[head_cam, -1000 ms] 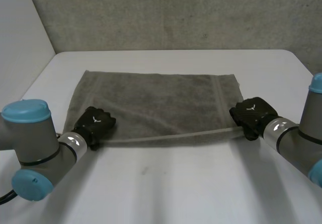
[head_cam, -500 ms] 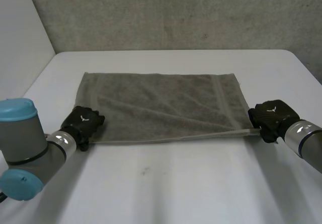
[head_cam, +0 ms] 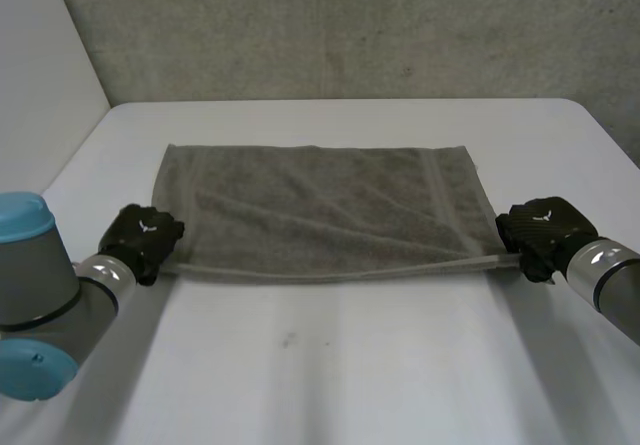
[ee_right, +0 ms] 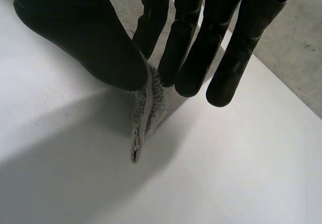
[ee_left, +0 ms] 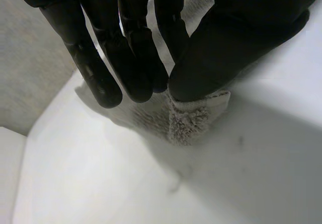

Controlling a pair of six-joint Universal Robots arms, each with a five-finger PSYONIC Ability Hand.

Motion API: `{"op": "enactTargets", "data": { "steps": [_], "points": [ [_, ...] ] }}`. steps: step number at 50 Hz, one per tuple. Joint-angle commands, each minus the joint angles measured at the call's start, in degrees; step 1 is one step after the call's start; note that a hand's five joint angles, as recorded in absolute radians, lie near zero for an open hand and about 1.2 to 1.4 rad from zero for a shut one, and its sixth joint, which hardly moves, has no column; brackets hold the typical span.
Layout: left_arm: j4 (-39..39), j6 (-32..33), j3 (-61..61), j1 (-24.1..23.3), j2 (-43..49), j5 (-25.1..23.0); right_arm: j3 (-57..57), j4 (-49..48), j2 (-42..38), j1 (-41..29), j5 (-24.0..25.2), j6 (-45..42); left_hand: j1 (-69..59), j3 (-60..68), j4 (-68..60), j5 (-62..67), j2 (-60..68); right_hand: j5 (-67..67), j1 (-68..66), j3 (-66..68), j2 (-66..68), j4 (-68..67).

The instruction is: Fold the towel.

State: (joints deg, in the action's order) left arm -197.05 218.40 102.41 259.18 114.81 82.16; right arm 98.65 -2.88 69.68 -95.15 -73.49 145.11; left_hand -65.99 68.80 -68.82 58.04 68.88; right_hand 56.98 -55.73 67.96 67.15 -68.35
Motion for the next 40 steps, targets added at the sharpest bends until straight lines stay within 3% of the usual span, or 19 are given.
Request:
{"op": "enactTargets", "data": {
  "steps": [1,8,10,17,21,33,40],
  "points": [
    [0.70,-0.08,-0.11,-0.08,-9.04,0.54,-2.23,4.70,6.32,0.14,0.01,-0.09,-14.01,11.20,-11.18,11.96,11.12,13.02,-24.27,12.04,12.85,-11.65],
    [6.24,0.10,-1.08,0.97,-23.22,0.37,-11.11,20.10,16.19,1.29,0.54,-0.80,-14.01,11.20,-11.18,11.96,11.12,13.02,-24.27,12.04,12.85,-11.65],
    [13.15,0.10,-3.44,2.72,-30.05,0.02,-18.02,28.76,20.30,2.95,1.59,-0.97,-14.01,11.20,-11.18,11.96,11.12,13.02,-24.27,12.04,12.85,-11.65],
    [27.57,-0.16,-9.85,3.61,-35.44,-3.14,-30.25,39.59,24.01,3.48,5.64,-4.12,-14.01,11.20,-11.18,11.96,11.12,13.02,-24.27,12.04,12.85,-11.65],
    [31.72,-0.16,-10.40,4.22,-33.17,-5.87,-31.24,41.90,21.39,3.75,6.70,-6.33,-14.01,11.20,-11.18,11.96,11.12,13.02,-24.27,12.04,12.85,-11.65],
    [31.55,0.19,-10.04,4.31,-19.00,-6.14,-27.72,40.49,7.31,1.73,3.79,-9.15,-14.01,11.20,-11.18,11.96,11.12,13.02,-24.27,12.04,12.85,-11.65],
    [24.46,0.28,-12.76,3.17,-8.39,-6.05,-24.48,32.42,-0.24,-0.12,-1.12,-9.15,-14.01,11.20,-11.18,11.96,11.12,13.02,-24.27,12.04,12.85,-11.65]
  ]
}}
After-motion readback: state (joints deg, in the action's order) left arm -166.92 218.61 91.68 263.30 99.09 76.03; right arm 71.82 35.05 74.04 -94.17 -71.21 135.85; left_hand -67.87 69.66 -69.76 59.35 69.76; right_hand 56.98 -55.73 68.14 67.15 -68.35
